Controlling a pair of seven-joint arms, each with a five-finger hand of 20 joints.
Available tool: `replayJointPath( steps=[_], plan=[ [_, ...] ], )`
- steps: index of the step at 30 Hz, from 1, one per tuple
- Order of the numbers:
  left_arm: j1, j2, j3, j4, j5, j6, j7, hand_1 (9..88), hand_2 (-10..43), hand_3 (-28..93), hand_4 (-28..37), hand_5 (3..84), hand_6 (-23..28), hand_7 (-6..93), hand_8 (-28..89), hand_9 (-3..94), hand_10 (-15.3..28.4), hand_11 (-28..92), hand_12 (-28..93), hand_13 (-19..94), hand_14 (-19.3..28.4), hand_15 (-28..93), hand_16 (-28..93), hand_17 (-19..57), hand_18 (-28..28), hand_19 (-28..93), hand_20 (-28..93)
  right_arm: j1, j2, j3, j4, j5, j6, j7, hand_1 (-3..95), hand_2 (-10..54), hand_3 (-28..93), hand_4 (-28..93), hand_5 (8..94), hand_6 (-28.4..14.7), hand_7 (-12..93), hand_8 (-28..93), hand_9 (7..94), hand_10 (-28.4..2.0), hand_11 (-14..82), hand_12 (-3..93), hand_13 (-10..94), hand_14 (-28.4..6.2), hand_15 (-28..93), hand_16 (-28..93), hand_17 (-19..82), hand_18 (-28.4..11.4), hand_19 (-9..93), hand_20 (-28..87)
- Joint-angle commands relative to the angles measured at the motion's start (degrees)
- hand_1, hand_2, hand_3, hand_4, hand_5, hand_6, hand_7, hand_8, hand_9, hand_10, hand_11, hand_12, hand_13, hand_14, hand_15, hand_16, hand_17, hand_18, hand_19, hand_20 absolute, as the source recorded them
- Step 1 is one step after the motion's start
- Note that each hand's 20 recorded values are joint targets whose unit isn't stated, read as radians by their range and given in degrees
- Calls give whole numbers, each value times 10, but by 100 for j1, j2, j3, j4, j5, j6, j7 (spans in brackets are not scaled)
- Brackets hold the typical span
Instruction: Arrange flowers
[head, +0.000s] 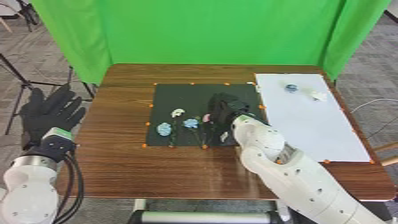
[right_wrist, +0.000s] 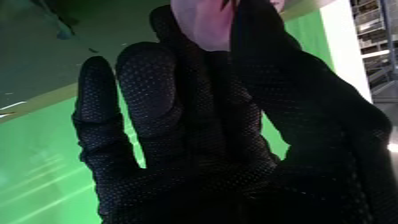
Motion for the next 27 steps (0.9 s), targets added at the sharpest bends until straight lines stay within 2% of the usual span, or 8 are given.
replayJointPath(
  steps=[1, 14, 17, 19, 21, 22, 23, 27],
  plan=[
    [119, -29, -90, -36, -34, -30, -29, 246, 129, 694, -283, 368, 82, 145, -104, 241, 140, 188, 77, 112, 137, 326, -106, -73, 119, 277, 82, -24, 31, 100, -123, -26, -5, 1, 480, -95, 751, -283, 634, 6, 302, -68, 672, -122, 217, 190, 630, -101, 683, 336, 231, -216, 687, 398],
    [52, -40, -7, 3, -35, -119, -14, 243, 129, 696, -283, 369, 82, 150, -105, 257, 143, 194, 81, 127, 141, 345, -103, -76, 121, 282, 81, -169, 267, 658, -587, 114, -230, -119, 439, -95, 779, -283, 622, 4, 268, -163, 647, -123, 180, 163, 635, -105, 653, 302, 228, -219, 684, 388],
    [-63, -10, 78, 35, 29, -179, -45, 243, 129, 696, -283, 370, 82, 151, -105, 255, 143, 193, 81, 123, 139, 342, -105, -77, 122, 282, 81, -522, 606, 1289, -761, 297, 196, 84, 414, -95, 779, -283, 598, 5, 253, -161, 616, -117, 158, 151, 637, -107, 617, 286, 226, -222, 677, 381],
    [-63, -9, 66, 35, 89, -177, -60, 243, 129, 696, -283, 370, 82, 151, -106, 252, 141, 191, 81, 123, 138, 340, -105, -77, 122, 283, 81, -687, 876, 1766, -654, 304, 215, -206, 410, -95, 779, -283, 597, 9, 247, -161, 615, -100, 146, 140, 639, -107, 604, 279, 225, -219, 674, 377],
    [-74, -25, 73, 38, 56, -154, -31, 243, 129, 695, -283, 369, 82, 150, -106, 252, 141, 190, 82, 123, 139, 339, -105, -76, 122, 282, 80, -758, 1226, 2250, -444, 351, -306, -786, 409, -95, 781, -283, 585, 15, 242, -159, 601, -92, 137, 133, 634, -102, 590, 274, 220, -212, 667, 374],
    [-136, -33, 107, 67, 89, -163, -91, 243, 129, 695, -283, 369, 82, 150, -106, 252, 141, 190, 82, 123, 139, 339, -105, -76, 122, 282, 80, -839, 1391, 2626, -278, 352, -779, -1231, 407, -95, 785, -283, 561, 18, 243, -158, 580, -87, 132, 130, 612, -101, 579, 270, 210, -206, 662, 372],
    [-178, -35, 133, 87, 135, -179, -138, 243, 129, 695, -283, 369, 82, 149, -107, 253, 141, 189, 82, 123, 139, 339, -105, -77, 122, 282, 80, -840, 1538, 2687, -243, 462, -865, -1105, 406, -95, 788, -283, 532, 24, 254, -162, 550, -79, 130, 125, 566, -99, 558, 257, 198, -201, 655, 370],
    [-56, -27, 114, 31, 148, -210, -98, 243, 130, 693, -283, 370, 81, 146, -107, 253, 140, 186, 80, 125, 140, 339, -104, -77, 123, 283, 80, -802, 1950, 2778, 115, 439, -407, -713, 397, -95, 804, -283, 480, 27, 286, -186, 474, -70, 126, 105, 399, -104, 433, 171, 169, -194, 635, 357]
  ],
)
